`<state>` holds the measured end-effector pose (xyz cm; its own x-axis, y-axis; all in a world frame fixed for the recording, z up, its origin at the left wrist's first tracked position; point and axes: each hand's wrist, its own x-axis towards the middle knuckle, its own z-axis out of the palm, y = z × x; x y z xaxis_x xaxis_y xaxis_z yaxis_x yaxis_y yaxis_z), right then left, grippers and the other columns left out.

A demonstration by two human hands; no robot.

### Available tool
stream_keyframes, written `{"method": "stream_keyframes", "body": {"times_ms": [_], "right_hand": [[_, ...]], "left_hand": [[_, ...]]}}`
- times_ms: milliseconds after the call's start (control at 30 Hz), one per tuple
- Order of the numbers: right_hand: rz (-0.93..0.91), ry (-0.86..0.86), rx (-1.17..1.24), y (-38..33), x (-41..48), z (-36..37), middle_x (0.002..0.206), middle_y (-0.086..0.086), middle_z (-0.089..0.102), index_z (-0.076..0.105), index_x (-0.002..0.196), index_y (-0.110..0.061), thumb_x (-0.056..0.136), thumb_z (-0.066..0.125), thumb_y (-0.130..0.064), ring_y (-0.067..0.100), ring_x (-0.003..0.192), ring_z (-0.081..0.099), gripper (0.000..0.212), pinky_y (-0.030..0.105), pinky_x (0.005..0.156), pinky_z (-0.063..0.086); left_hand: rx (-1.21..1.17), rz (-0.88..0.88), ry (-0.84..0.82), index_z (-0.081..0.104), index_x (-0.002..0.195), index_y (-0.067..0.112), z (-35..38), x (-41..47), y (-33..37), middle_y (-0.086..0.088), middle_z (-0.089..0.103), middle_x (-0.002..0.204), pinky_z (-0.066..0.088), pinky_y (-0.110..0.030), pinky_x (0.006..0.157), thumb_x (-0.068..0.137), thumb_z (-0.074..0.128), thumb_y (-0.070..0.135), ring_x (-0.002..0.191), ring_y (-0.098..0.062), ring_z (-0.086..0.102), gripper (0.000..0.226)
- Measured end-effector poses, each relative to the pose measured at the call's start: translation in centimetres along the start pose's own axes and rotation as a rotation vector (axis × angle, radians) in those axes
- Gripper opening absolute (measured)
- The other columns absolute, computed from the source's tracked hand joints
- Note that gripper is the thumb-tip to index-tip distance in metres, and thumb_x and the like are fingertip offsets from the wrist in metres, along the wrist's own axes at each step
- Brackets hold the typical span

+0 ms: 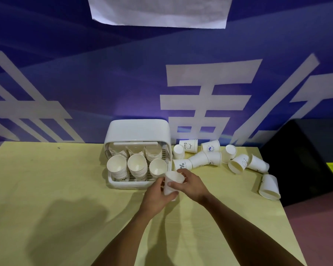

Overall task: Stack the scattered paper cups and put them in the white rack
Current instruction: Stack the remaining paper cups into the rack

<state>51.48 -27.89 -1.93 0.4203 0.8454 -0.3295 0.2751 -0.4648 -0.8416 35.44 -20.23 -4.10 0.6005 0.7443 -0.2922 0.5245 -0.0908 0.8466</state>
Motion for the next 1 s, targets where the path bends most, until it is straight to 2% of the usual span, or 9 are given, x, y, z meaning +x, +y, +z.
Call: {"method": "stream_keyframes", "body": {"times_ms": [67, 167, 300, 367, 467, 600, 733, 900, 1000], "right_hand": [[-0.014, 0.003, -0.007, -0.4, -0.1, -0.2, 0.101, -0.02, 0.068, 0.057, 0.109, -0.043, 0.066, 0.08, -0.06, -0.006, 0.09, 0.063, 0.052, 0.015, 0.073, 0.051], [-0.059, 0.071, 0.021, -1.6, 0.0, -0.5, 0.103, -0.022, 0.066, 0.056, 0.115, -0.039, 0.067, 0.08, -0.057, -0.004, 0.094, 0.061, 0.057, 0.011, 0.071, 0.046], [-0.114, 0.201, 0.03, -3.9, 0.7, -0.6, 0.103, -0.036, 0.055, 0.046, 0.117, -0.047, 0.065, 0.08, -0.059, -0.016, 0.097, 0.052, 0.063, 0.009, 0.071, 0.041], [-0.147, 0.227, 0.009, -4.9, 1.3, -0.3, 0.102, -0.037, 0.053, 0.045, 0.118, -0.048, 0.064, 0.079, -0.058, -0.017, 0.099, 0.051, 0.065, 0.008, 0.07, 0.04], [-0.188, 0.216, -0.021, -5.7, 2.1, 0.9, 0.11, -0.027, 0.054, 0.043, 0.123, -0.046, 0.068, 0.082, -0.049, -0.001, 0.1, 0.054, 0.067, 0.014, 0.076, 0.041], [-0.224, 0.189, -0.115, -5.6, 3.2, 2.5, 0.131, -0.008, 0.053, 0.04, 0.141, -0.03, 0.074, 0.083, -0.037, 0.012, 0.115, 0.052, 0.079, 0.029, 0.092, 0.046], [-0.226, 0.215, -0.153, -5.6, 3.8, 3.7, 0.134, 0.0, 0.052, 0.035, 0.143, -0.027, 0.077, 0.081, -0.037, 0.018, 0.116, 0.053, 0.081, 0.041, 0.095, 0.05], [-0.245, 0.202, -0.173, -5.4, 3.8, 4.2, 0.143, 0.002, 0.048, 0.026, 0.149, -0.026, 0.075, 0.084, -0.03, 0.02, 0.124, 0.05, 0.095, 0.04, 0.098, 0.05], [-0.195, 0.197, -0.205, -4.2, 3.3, 3.4, 0.141, 0.001, 0.05, 0.03, 0.145, -0.024, 0.076, 0.082, -0.033, 0.02, 0.123, 0.052, 0.087, 0.038, 0.093, 0.051]], "left_hand": [[0.007, 0.007, -0.01, 0.054, 0.114, 0.045, -0.1, 0.2, 0.3, 0.025, 0.068, 0.101, 0.045, -0.008, 0.065, 0.064, 0.079, 0.056, 0.087, 0.011, 0.062, 0.057], [0.032, 0.001, -0.013, 0.055, 0.112, 0.039, -0.6, 0.5, 0.3, 0.019, 0.068, 0.1, 0.045, -0.013, 0.07, 0.063, 0.079, 0.055, 0.086, 0.009, 0.062, 0.057], [0.051, -0.019, 0.011, 0.053, 0.112, 0.033, -1.6, 0.6, -0.1, 0.015, 0.063, 0.103, 0.044, -0.016, 0.077, 0.07, 0.084, 0.043, 0.092, 0.003, 0.06, 0.054], [0.059, -0.019, 0.019, 0.052, 0.114, 0.032, -2.2, 0.6, -0.4, 0.015, 0.06, 0.104, 0.043, -0.016, 0.077, 0.072, 0.084, 0.039, 0.093, 0.003, 0.059, 0.053], [0.077, -0.033, 0.025, 0.054, 0.122, 0.026, -3.0, 0.3, -1.3, 0.011, 0.06, 0.108, 0.042, -0.017, 0.077, 0.075, 0.083, 0.037, 0.091, 0.004, 0.057, 0.056], [0.126, -0.07, 0.022, 0.054, 0.122, 0.028, -4.2, -0.3, -3.1, 0.014, 0.059, 0.11, 0.048, -0.023, 0.082, 0.077, 0.079, 0.041, 0.094, -0.005, 0.059, 0.052], [0.147, -0.111, 0.067, 0.056, 0.119, 0.03, -5.2, -0.9, -5.4, 0.011, 0.059, 0.107, 0.051, -0.026, 0.084, 0.075, 0.08, 0.044, 0.091, -0.008, 0.06, 0.052], [0.152, -0.124, 0.068, 0.057, 0.119, 0.029, -5.4, -0.9, -6.7, 0.011, 0.059, 0.103, 0.054, -0.033, 0.087, 0.073, 0.08, 0.044, 0.085, -0.009, 0.06, 0.053], [0.15, -0.106, 0.043, 0.057, 0.114, 0.032, -4.6, -0.5, -6.0, 0.013, 0.059, 0.102, 0.053, -0.031, 0.085, 0.072, 0.079, 0.045, 0.084, -0.007, 0.059, 0.05]]}}
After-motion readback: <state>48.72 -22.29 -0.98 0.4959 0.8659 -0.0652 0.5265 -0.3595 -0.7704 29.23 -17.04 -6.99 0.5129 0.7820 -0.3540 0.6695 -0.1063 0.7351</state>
